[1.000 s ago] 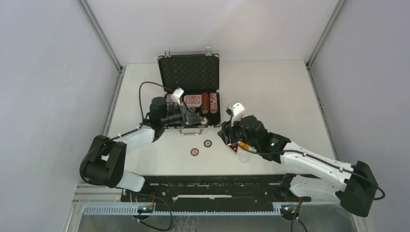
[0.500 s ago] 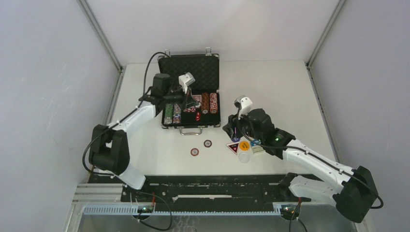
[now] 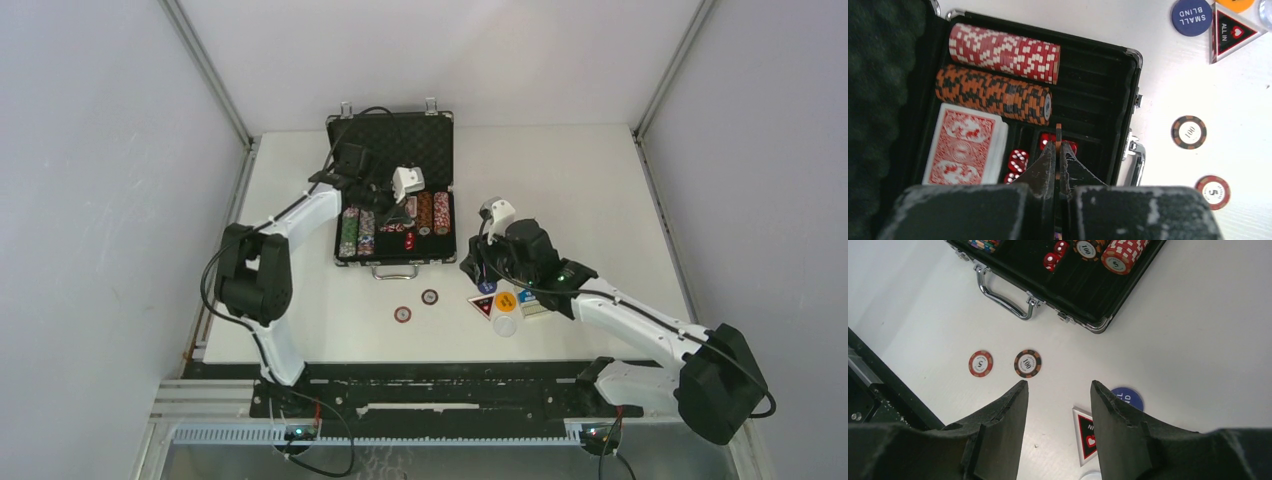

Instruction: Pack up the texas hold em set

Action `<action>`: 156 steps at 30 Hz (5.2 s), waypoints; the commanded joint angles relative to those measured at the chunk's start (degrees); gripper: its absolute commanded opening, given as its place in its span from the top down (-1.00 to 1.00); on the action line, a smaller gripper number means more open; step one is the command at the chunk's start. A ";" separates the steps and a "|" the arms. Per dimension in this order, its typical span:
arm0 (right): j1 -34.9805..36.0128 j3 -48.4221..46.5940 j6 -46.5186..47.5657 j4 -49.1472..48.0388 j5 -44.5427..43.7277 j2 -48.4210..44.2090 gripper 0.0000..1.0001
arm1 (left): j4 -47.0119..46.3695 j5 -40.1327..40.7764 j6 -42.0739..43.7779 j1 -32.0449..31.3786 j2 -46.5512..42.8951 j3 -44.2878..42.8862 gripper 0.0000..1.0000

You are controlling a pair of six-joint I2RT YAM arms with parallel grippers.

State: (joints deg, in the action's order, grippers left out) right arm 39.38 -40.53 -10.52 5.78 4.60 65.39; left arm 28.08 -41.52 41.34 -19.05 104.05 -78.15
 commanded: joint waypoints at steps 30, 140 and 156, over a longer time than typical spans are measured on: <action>-1.62 0.46 0.31 -3.55 -0.05 2.38 -0.13 | 10.77 6.57 10.11 -7.54 13.72 -18.34 1.00; 19.03 -12.88 -0.59 1.55 -15.69 21.48 -0.25 | -33.72 64.04 -64.80 4.30 -26.26 23.14 -0.15; 26.15 -29.04 -1.45 9.56 -15.86 39.99 -0.37 | -34.86 60.71 -82.10 4.38 -52.96 53.66 -0.64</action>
State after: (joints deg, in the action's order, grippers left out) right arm 65.19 -65.82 -10.83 12.82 -10.28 104.14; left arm -2.42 23.18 -37.87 -14.50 54.41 -26.96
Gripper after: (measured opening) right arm 0.687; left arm 0.807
